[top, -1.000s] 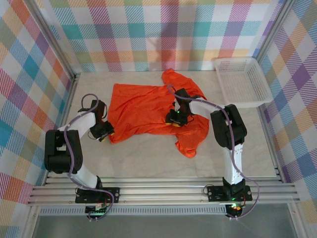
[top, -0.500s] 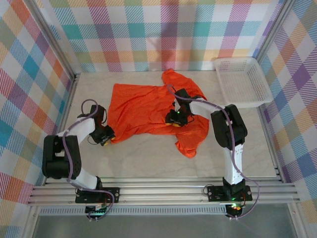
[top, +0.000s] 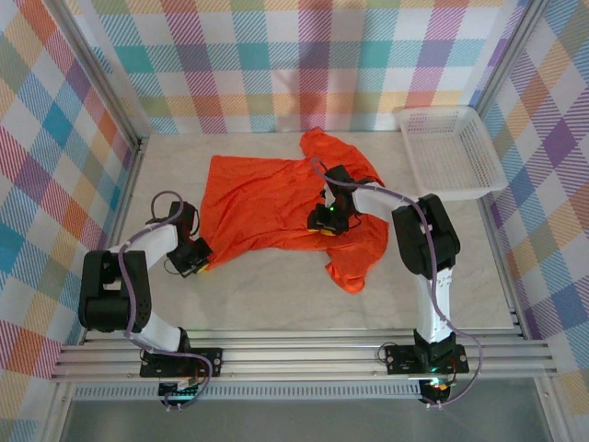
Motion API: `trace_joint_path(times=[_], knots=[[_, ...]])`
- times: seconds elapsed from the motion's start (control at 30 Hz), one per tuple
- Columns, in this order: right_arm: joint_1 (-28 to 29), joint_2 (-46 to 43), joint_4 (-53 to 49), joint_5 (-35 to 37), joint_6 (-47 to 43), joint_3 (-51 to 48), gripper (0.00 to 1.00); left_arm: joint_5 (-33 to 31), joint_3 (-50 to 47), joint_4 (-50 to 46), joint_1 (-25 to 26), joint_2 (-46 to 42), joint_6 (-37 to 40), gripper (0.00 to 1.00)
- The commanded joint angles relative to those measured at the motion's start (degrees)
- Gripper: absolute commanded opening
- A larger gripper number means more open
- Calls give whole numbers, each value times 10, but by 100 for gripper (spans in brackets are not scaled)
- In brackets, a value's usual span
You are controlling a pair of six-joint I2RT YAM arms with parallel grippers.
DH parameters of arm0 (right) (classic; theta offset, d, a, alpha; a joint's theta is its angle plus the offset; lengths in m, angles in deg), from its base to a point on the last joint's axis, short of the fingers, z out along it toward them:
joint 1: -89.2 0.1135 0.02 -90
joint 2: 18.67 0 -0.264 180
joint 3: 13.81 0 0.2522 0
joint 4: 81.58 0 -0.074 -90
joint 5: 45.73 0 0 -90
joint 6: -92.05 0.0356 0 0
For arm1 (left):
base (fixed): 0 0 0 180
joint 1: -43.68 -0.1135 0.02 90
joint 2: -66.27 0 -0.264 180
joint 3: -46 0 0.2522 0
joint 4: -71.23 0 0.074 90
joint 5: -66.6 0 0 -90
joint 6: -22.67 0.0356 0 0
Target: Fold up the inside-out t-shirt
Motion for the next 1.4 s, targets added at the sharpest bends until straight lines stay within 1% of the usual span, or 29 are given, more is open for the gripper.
trace_joint_path(times=[0.0, 0.17, 0.27, 0.33, 0.43, 0.5, 0.6, 0.73, 0.8, 0.9, 0.93, 1.0, 1.03, 1.07, 1.1, 1.17, 1.23, 1.3, 1.37], knots=[[-6, 16, -66, 36, -6, -32, 45, -28, 11, 2, 3, -6, 10, 0], [-16, 5, -70, 52, -5, -42, 45, -102, 22, -38, 3, -90, 12, 0], [-23, -12, -69, 58, -6, -54, 45, -128, 26, -52, 2, -147, 10, 0], [-25, -19, -70, 60, -7, -59, 45, -132, 29, -56, 3, -182, 11, 0], [-25, -27, -68, 54, -6, -74, 45, -115, 24, -62, 3, -217, 6, 0], [-24, -32, -58, 41, 2, -91, 45, -91, 8, -62, 3, -232, 0, 0], [-21, -46, -34, 16, 15, -124, 45, -53, -36, -48, 5, -252, -8, 0], [-15, -62, -22, 3, 19, -150, 45, -14, -97, -32, 12, -288, -22, 0], [-15, -67, -23, -1, 18, -154, 45, -5, -117, -30, 21, -310, -32, 0], [-15, -73, -30, -4, 15, -149, 45, -7, -124, -31, 34, -327, -43, 0], [-15, -75, -34, -4, 14, -145, 45, -8, -122, -33, 34, -327, -43, 11], [-15, -87, -51, -5, 11, -130, 48, -20, -108, -42, 35, -323, -37, 37], [-15, -96, -59, -7, 9, -122, 50, -29, -95, -47, 34, -319, -32, 44], [-15, -107, -69, -7, 7, -113, 54, -43, -74, -53, 34, -312, -25, 47], [-15, -119, -78, -4, 4, -104, 57, -57, -48, -56, 34, -301, -20, 48], [-15, -136, -92, 5, 0, -88, 61, -58, 4, -43, 34, -269, -11, 48], [-16, -142, -99, 16, -3, -73, 62, -28, 53, -10, 34, -215, -8, 49], [-20, -135, -99, 18, -3, -65, 62, 25, 113, 25, 39, -127, -10, 48], [-23, -127, -101, 15, 0, -62, 63, 58, 170, 49, 53, -32, -13, 46]])
